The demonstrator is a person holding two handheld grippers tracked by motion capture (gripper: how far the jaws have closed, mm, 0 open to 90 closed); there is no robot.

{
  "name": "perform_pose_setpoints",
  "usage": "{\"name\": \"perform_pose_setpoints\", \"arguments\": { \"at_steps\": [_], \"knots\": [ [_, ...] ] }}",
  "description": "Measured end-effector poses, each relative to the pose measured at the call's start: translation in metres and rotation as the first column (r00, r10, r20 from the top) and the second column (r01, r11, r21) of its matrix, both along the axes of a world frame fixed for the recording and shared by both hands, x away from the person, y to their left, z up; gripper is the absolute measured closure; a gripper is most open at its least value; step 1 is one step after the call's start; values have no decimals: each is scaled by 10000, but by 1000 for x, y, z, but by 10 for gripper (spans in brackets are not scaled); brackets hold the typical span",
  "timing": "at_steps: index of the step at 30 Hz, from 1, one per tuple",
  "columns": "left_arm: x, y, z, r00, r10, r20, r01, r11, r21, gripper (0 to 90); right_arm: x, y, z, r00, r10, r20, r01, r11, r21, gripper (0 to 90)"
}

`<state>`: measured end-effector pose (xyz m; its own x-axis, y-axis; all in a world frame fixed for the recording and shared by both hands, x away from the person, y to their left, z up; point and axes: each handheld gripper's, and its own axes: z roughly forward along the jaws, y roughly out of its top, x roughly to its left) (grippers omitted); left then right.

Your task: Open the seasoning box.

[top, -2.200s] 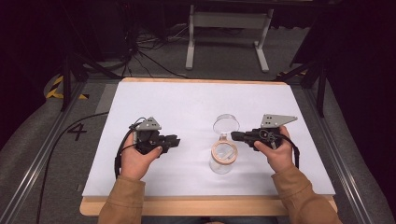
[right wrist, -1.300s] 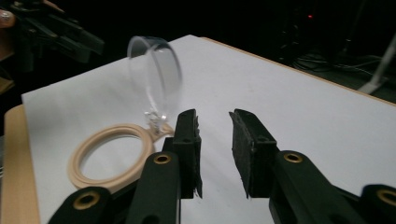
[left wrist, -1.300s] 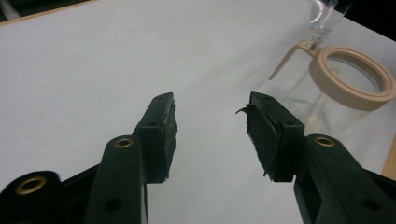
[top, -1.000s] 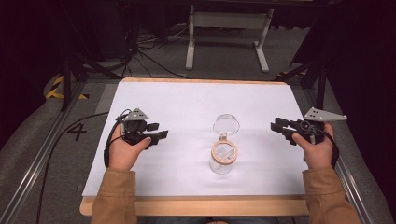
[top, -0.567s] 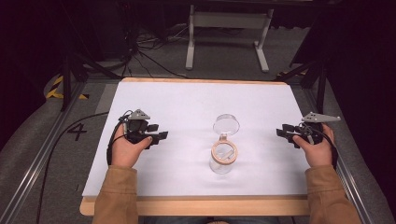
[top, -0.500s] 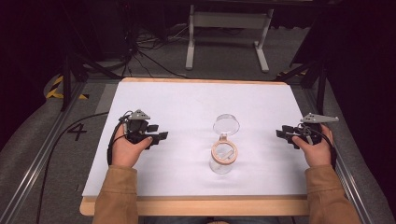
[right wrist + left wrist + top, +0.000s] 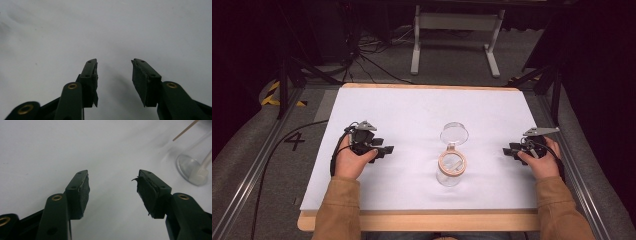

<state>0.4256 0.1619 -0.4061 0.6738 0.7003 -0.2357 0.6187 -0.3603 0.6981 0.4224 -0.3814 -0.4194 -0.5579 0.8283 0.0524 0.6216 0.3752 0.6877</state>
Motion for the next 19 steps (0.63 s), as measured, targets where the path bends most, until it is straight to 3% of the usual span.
{"name": "perform_pose_setpoints", "arguments": {
  "at_steps": [6, 10, 19],
  "knots": [
    [2, -4, -7, 9984, -296, -473, 312, 9990, 333, 408, 1, 3, -7, 9993, 147, -357, -150, 9998, -103, 556],
    [2, -7, -9, 9963, -535, -673, 571, 9970, 524, 398, 2, 7, -9, 9986, 371, -364, -382, 9988, -297, 542],
    [5, -12, -11, 9946, -608, -838, 660, 9959, 615, 383, 0, 13, -11, 9976, 685, 41, -681, 9956, -650, 524]
  ]
}}
